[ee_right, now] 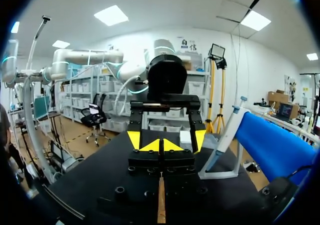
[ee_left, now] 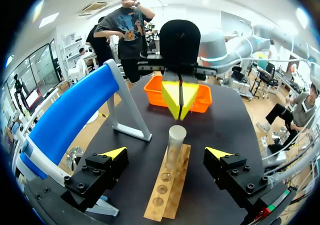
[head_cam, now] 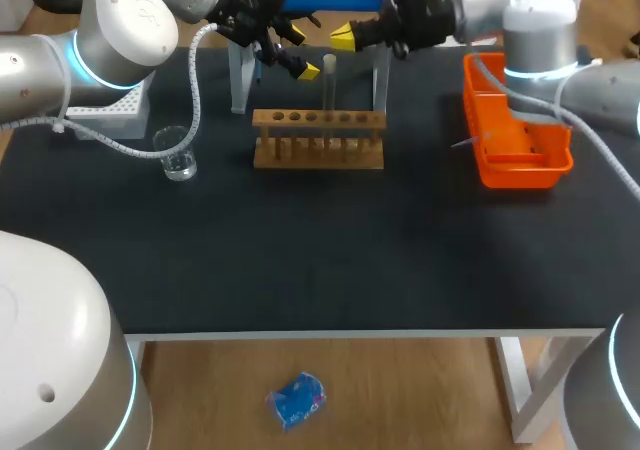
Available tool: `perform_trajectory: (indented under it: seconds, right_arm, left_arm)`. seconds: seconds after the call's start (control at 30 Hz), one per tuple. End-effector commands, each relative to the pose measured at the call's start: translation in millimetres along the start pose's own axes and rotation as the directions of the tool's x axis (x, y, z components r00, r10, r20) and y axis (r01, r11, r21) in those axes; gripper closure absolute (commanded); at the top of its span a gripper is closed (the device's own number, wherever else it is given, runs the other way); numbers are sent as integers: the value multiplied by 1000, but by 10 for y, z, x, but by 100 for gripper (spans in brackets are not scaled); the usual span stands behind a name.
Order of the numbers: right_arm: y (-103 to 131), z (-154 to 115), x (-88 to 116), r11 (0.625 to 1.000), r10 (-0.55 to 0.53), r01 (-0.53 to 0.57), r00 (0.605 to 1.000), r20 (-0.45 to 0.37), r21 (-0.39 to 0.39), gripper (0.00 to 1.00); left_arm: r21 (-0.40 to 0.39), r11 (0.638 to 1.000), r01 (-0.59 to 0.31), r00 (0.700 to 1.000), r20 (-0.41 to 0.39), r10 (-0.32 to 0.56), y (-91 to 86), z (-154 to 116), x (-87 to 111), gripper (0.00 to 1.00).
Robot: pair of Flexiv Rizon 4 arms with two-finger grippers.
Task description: Invert the test tube, pick up the pipette, mount the tip to pipette, aspirate from beaker and dispense into the tube, eject the tip, return the pipette, and cap with the stopper.
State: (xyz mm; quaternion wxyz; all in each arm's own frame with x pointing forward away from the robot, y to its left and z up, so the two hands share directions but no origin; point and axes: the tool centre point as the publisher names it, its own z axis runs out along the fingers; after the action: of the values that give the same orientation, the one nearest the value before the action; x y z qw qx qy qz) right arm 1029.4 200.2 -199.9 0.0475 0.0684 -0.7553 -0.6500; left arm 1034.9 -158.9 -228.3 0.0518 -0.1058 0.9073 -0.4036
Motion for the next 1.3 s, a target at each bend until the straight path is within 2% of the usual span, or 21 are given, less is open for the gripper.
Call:
perform_trajectory:
  seconds: [0.03,0.2,0.23,0.27,0.3,0.33,0.5,0.77,1.23,1.3]
  right_arm:
    - [191,-178,200,992,1,-6,999,36,128,100]
    - [202,-303,276,966,33,-52,996,79,252,100]
    - [194,-323,293,966,28,-47,996,79,254,79]
    - [183,-344,312,961,36,-60,995,89,271,53]
    - [159,-360,326,951,43,-72,994,103,302,5]
    - [133,-375,342,947,47,-80,993,113,311,0]
    - [32,-473,423,936,58,-105,988,146,335,0]
    - [13,-563,458,919,37,-94,987,154,383,0]
    - [13,-563,458,919,37,-94,987,154,383,0]
    - [13,-563,458,919,37,-94,987,154,383,0]
  left_arm:
    - [5,1000,-2,1000,0,2,10,7,0,0]
    - [5,1000,-2,1000,0,2,10,7,0,0]
    - [5,1000,-2,1000,0,2,10,7,0,0]
    - [5,1000,-2,1000,0,2,10,7,0,0]
    - [5,1000,-2,1000,0,2,10,7,0,0]
    - [5,1000,-2,1000,0,2,10,7,0,0]
    - [5,1000,-2,1000,0,2,10,7,0,0]
    - [5,1000,-2,1000,0,2,10,7,0,0]
    - [5,1000,-2,1000,0,2,10,7,0,0]
    - [13,999,39,999,26,-39,22,-56,21,0]
